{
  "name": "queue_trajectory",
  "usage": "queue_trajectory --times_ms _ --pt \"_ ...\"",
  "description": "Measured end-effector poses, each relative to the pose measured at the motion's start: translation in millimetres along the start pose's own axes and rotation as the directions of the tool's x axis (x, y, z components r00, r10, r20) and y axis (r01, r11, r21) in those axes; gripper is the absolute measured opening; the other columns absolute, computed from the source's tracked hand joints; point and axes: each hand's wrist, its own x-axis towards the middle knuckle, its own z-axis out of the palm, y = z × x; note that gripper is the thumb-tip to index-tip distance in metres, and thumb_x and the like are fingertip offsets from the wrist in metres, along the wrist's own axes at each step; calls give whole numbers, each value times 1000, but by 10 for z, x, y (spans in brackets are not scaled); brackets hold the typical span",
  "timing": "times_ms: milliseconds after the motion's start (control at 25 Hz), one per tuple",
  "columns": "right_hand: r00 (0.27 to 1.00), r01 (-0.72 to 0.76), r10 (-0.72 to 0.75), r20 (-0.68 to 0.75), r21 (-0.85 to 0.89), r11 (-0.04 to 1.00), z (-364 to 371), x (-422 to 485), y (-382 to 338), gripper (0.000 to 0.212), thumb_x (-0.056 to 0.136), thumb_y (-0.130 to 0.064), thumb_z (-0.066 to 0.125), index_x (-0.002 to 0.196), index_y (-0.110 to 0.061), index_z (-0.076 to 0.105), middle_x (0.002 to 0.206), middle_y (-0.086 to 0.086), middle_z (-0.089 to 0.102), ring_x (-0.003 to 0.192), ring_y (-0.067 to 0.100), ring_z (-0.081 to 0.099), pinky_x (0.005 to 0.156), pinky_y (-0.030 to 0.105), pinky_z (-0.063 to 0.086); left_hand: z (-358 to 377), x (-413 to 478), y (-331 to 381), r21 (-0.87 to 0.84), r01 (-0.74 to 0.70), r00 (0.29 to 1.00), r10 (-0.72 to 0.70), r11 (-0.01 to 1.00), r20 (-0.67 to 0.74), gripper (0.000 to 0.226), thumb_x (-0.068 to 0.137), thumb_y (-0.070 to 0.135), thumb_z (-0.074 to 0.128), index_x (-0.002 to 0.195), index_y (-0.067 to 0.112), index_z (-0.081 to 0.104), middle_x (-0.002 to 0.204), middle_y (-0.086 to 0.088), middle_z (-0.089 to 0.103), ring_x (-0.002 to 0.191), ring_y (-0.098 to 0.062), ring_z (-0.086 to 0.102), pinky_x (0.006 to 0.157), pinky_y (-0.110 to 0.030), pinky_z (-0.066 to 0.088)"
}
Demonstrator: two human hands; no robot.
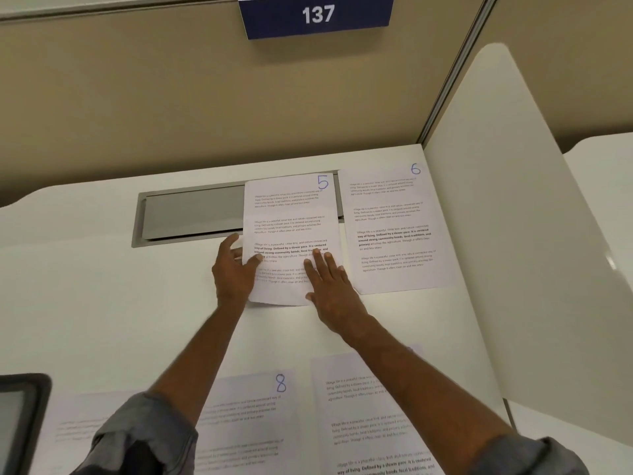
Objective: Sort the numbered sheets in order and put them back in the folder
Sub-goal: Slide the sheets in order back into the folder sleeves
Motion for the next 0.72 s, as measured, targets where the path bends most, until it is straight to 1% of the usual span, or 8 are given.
queue_trajectory --times_ms 120,200,280,320,400,520,640,720 --pt "999 32 -32 -14 33 999 -25 -32 22 72 108 -27 47 163 -12 2 169 11 -15 157 29 -12 128 47 7 -52 -67 54 -56 26 999 -24 998 35 49 88 11 78 134 15 62 114 -11 72 93 -21 66 86 -32 54" --pt "994 41 -19 -110 203 978 -97 -85 44 79 104 -26 55 163 -12 4 169 7 -11 157 23 -7 129 40 6 -109 -173 82 -130 30 998 -23 991 54 41 89 10 76 129 13 66 115 -8 73 97 -25 69 89 -39 58" --pt "965 -27 131 -225 411 911 -206 -163 59 83 102 -27 59 163 -12 5 169 1 -4 155 14 0 126 29 4 -217 -321 106 -243 49 996 -28 969 89 32 91 9 75 122 13 69 112 -3 75 100 -23 72 91 -41 59" --pt "937 -58 221 -271 503 862 -268 -205 65 81 102 -27 60 162 -10 7 169 0 4 154 14 7 125 28 7 -286 -405 123 -302 65 993 -33 951 110 30 91 9 75 119 14 70 111 0 76 99 -21 72 91 -40 59" --pt "880 -55 359 -310 685 727 -425 -299 75 76 100 -25 64 160 -10 21 162 6 33 146 20 34 122 35 27 -447 -568 139 -374 94 988 -39 923 151 29 91 9 76 118 15 70 111 1 77 101 -21 74 90 -38 58" --pt "906 -37 367 -212 823 567 -688 -545 -1 52 95 -13 70 143 -18 50 127 1 66 113 20 65 99 31 51 -725 -836 105 -411 102 980 -21 906 197 29 91 11 76 119 15 70 111 2 78 102 -21 74 88 -36 58" --pt "942 -38 326 -79 941 337 -767 -856 -145 37 93 -7 70 126 -20 60 111 8 74 104 25 71 86 33 60 -1003 -1119 -15 -417 112 980 -31 902 196 28 91 13 76 118 15 70 110 3 78 102 -21 74 86 -33 57" --pt "952 -28 300 -58 961 274 -733 -1063 -330 36 92 -7 72 124 -19 62 109 8 75 104 24 72 83 32 60 -1222 -1323 -132 -440 127 980 -44 889 193 26 90 13 76 116 16 71 109 3 78 102 -21 74 89 -36 58"
